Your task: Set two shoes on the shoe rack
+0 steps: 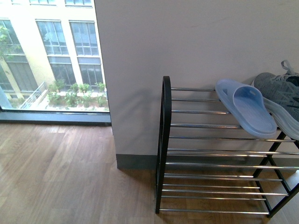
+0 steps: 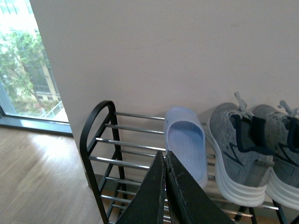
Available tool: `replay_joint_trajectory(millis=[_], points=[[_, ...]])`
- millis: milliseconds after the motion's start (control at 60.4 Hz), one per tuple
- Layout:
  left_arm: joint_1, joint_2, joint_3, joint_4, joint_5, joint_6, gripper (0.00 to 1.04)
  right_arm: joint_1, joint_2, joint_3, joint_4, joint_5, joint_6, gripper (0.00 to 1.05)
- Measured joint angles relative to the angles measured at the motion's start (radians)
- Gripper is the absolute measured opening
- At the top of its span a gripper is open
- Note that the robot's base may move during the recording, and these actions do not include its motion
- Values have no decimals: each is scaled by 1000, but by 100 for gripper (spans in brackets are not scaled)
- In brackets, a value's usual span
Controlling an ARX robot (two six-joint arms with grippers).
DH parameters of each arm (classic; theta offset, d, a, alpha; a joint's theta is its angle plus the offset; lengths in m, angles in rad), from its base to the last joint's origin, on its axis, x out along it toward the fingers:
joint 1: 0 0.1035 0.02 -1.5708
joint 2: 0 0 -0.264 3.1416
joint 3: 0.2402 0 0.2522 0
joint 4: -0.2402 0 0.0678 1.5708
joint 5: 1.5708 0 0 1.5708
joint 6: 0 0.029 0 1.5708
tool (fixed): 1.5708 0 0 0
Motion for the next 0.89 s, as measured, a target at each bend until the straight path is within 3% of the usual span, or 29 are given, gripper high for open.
replay_joint_trajectory(millis=[348, 695, 894], points=[[0, 0, 0, 0, 0, 0, 2, 119, -205, -102, -108, 110, 0, 2], [0, 0, 0, 0, 0, 0, 2, 121, -344, -159, -171, 120, 0, 2], [0, 0, 0, 0, 0, 0, 2, 122, -478, -159, -294, 121, 0, 2]])
